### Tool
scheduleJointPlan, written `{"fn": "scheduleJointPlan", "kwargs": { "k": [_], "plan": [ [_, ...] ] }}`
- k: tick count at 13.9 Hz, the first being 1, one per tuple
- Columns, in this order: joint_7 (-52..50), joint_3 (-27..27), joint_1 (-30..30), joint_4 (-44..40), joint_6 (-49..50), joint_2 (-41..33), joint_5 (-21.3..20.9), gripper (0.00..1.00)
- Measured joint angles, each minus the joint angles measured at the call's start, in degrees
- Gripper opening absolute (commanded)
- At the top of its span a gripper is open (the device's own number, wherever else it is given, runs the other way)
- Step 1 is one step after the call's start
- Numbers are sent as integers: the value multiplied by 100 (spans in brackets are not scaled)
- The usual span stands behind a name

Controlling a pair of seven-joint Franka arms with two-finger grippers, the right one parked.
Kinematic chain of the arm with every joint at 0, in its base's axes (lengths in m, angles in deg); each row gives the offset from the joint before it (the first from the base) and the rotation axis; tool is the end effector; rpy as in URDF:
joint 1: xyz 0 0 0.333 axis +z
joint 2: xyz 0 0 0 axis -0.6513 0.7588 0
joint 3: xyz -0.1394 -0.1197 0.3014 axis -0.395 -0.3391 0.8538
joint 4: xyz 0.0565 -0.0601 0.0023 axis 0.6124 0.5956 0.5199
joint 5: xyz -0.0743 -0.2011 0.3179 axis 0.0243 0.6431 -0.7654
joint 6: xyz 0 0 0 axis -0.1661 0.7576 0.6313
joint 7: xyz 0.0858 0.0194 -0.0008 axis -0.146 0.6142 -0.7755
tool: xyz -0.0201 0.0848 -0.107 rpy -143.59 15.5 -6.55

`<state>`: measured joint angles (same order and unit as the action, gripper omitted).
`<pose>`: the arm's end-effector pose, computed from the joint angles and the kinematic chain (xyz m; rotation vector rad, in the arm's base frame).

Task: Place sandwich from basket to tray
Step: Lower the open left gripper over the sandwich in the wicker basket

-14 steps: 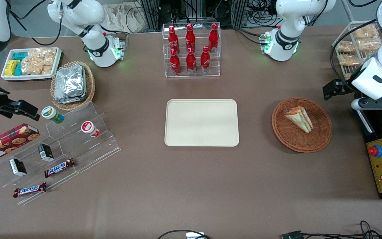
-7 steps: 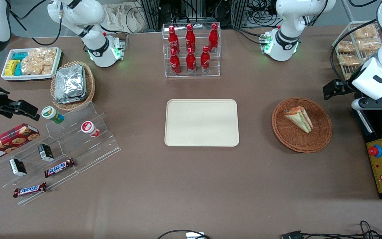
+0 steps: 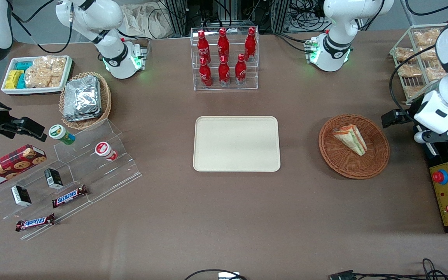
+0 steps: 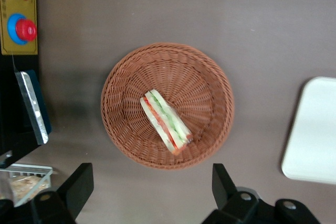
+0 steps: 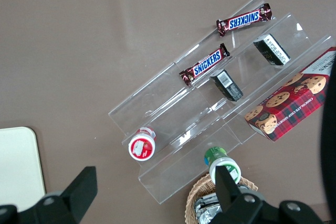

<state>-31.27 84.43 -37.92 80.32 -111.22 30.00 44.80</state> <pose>0.5296 0.0068 0.5100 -3.0826 -0.1771 0.1540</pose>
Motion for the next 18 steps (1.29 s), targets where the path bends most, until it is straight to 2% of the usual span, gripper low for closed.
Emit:
{"fn": "scheduleJointPlan", "kwargs": {
  "k": [4,11,18],
  "plan": [
    [-742,49,-2,1344,-1093,-419,1,100],
    [-1853,48,-4,2906,-2821,-517,1,100],
    [-2478,19,-32,3812,-4333,-211,2,100]
  ]
}}
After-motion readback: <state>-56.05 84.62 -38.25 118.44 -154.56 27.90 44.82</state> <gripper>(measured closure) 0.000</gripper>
